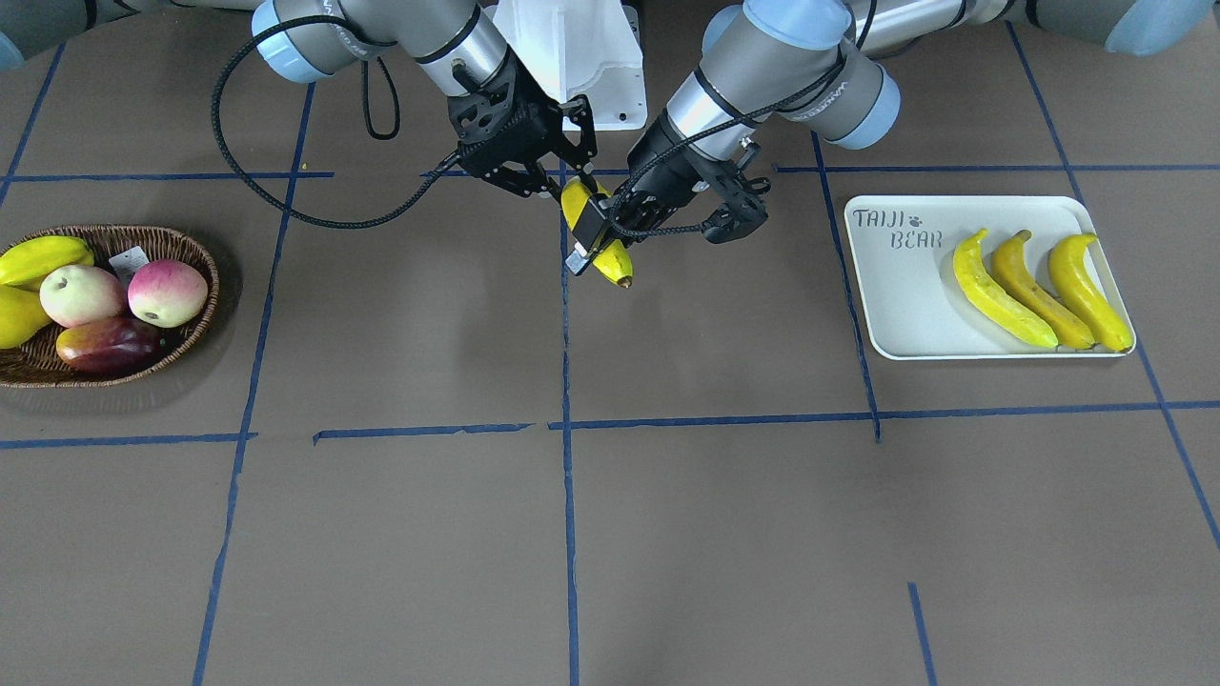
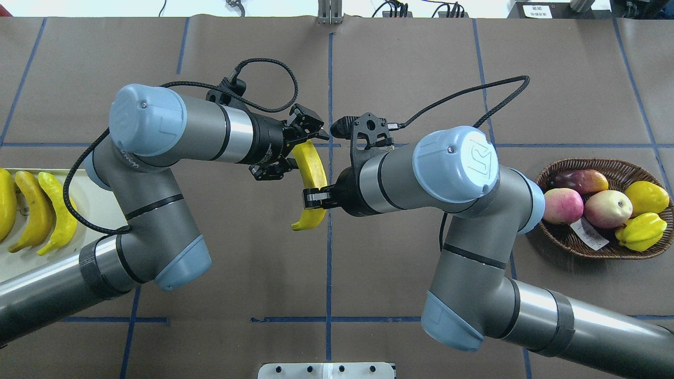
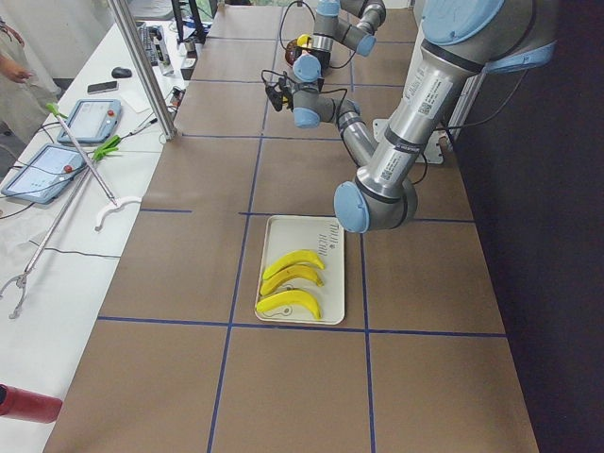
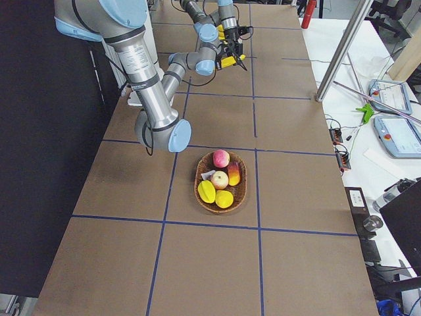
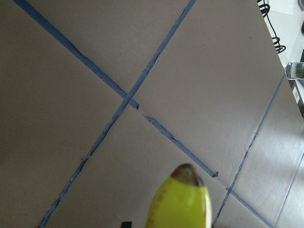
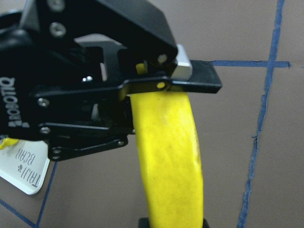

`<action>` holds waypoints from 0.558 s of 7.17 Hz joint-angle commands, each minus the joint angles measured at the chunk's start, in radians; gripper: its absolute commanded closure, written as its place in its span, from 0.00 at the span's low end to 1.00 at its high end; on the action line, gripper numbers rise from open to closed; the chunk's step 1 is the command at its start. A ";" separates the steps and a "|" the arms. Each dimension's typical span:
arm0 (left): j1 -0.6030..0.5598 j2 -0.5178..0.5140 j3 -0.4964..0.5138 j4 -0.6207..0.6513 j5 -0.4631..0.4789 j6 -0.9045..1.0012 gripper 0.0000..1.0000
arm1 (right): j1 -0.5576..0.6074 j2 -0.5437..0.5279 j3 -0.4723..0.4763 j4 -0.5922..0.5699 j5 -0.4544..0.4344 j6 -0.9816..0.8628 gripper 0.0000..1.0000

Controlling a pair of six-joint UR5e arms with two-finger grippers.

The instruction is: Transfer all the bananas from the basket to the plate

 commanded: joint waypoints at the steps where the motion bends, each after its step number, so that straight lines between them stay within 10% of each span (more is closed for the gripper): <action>1: -0.006 0.007 -0.002 0.002 0.000 0.002 1.00 | 0.043 -0.003 0.034 -0.050 0.087 0.002 0.01; 4: -0.049 0.083 -0.017 0.009 0.026 0.014 1.00 | 0.209 -0.059 0.104 -0.205 0.291 -0.008 0.01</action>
